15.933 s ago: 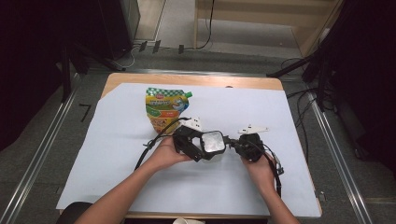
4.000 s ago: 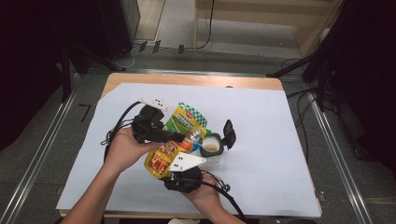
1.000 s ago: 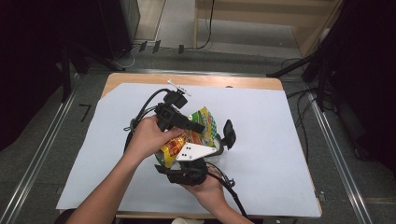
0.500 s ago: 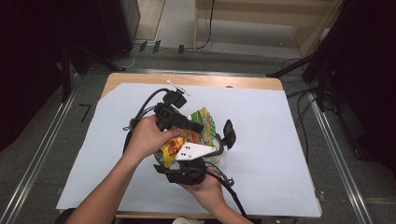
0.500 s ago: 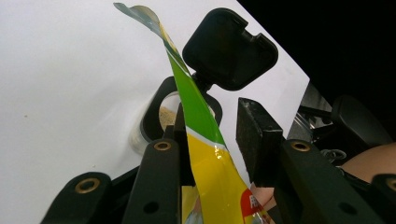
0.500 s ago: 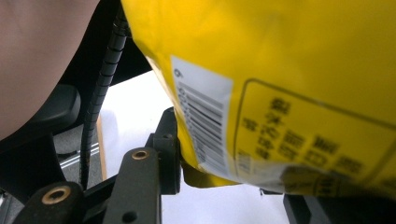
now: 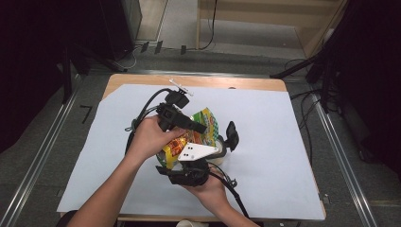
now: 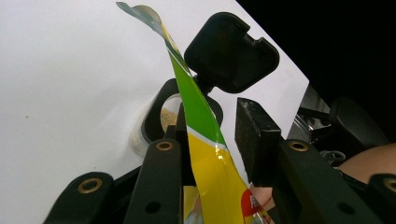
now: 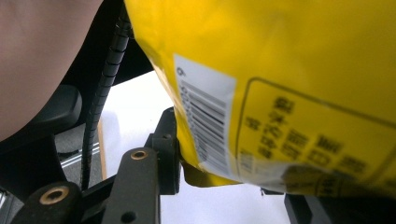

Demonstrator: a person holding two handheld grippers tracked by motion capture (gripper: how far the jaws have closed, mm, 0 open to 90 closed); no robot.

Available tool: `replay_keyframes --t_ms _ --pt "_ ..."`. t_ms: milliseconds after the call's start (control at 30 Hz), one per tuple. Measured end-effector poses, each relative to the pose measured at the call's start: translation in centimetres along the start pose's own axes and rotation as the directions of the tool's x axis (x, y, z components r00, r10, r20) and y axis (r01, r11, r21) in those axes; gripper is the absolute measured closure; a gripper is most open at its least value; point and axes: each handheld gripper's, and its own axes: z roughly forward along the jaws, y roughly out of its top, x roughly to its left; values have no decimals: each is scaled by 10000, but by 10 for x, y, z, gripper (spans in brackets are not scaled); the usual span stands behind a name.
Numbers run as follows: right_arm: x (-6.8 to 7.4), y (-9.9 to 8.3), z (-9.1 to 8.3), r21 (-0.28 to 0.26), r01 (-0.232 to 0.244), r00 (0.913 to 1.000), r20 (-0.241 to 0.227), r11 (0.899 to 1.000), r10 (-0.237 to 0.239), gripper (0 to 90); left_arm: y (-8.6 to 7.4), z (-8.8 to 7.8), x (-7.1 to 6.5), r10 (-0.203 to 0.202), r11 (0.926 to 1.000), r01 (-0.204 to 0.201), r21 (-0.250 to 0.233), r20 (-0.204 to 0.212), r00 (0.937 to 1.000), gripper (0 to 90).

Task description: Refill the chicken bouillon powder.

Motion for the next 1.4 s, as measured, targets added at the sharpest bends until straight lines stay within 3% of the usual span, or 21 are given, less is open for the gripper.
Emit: replay_keyframes --t_ms 1400 --pt "4 5 11 228 236 9997 -76 9995 -234 607 -10 -11 9 -242 9994 245 -238 109 9996 725"
